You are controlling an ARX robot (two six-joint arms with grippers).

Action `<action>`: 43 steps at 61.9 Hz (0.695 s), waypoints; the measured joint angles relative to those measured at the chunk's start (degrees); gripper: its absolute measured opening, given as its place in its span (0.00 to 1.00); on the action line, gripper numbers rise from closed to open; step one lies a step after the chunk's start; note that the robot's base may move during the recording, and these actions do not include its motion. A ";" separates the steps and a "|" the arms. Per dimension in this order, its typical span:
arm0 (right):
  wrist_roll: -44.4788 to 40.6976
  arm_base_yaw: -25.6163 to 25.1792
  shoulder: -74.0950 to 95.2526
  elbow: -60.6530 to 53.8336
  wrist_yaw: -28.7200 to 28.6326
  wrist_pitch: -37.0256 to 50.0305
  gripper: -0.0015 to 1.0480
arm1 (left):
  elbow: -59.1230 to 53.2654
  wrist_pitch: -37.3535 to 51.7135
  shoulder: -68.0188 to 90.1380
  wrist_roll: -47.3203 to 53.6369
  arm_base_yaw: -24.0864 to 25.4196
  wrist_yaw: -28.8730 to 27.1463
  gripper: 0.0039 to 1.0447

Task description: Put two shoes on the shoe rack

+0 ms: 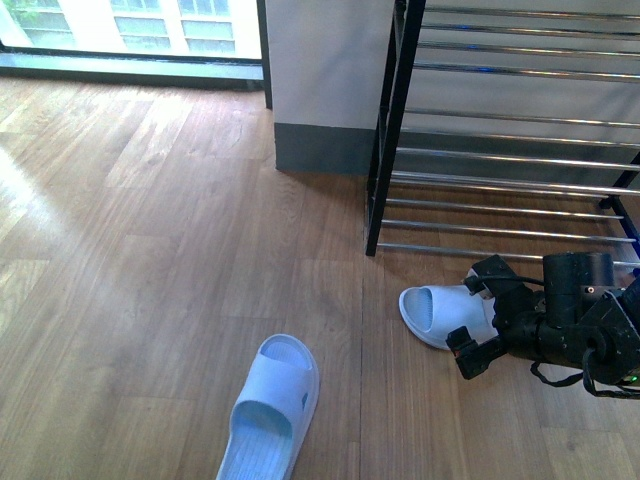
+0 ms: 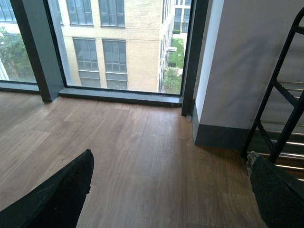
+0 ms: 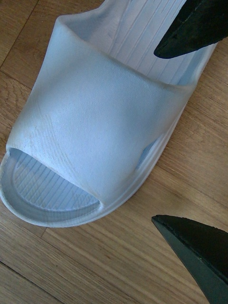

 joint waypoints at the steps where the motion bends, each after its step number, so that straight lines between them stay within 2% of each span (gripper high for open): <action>1: 0.04 0.00 0.09 0.13 -0.33 -0.24 0.91 | 0.00 0.00 0.00 0.00 0.00 0.00 0.91; 7: 0.66 0.17 0.09 0.17 -2.71 -1.22 0.91 | 0.00 0.00 0.00 0.00 0.00 0.00 0.91; 9: 0.92 0.31 0.09 0.15 -3.41 -1.55 0.87 | 0.00 0.00 0.00 0.00 0.00 0.00 0.91; 18: 0.81 1.09 0.09 -0.11 -4.96 -3.08 0.66 | 0.00 0.00 0.00 0.00 0.00 0.00 0.91; 26: 0.74 1.66 0.26 -0.09 -4.68 -3.08 0.39 | 0.00 0.00 0.00 0.00 0.00 0.00 0.91; 39: 0.72 2.03 1.64 0.74 -3.87 -2.29 0.06 | 0.00 0.00 0.00 0.00 0.00 0.00 0.91; 41: 0.98 2.08 1.64 0.70 -3.89 -1.95 0.02 | 0.00 0.00 0.00 0.00 0.00 0.00 0.91; 43: 1.22 2.12 1.64 0.61 -3.91 -1.66 0.02 | 0.00 0.00 0.00 0.00 0.00 0.00 0.91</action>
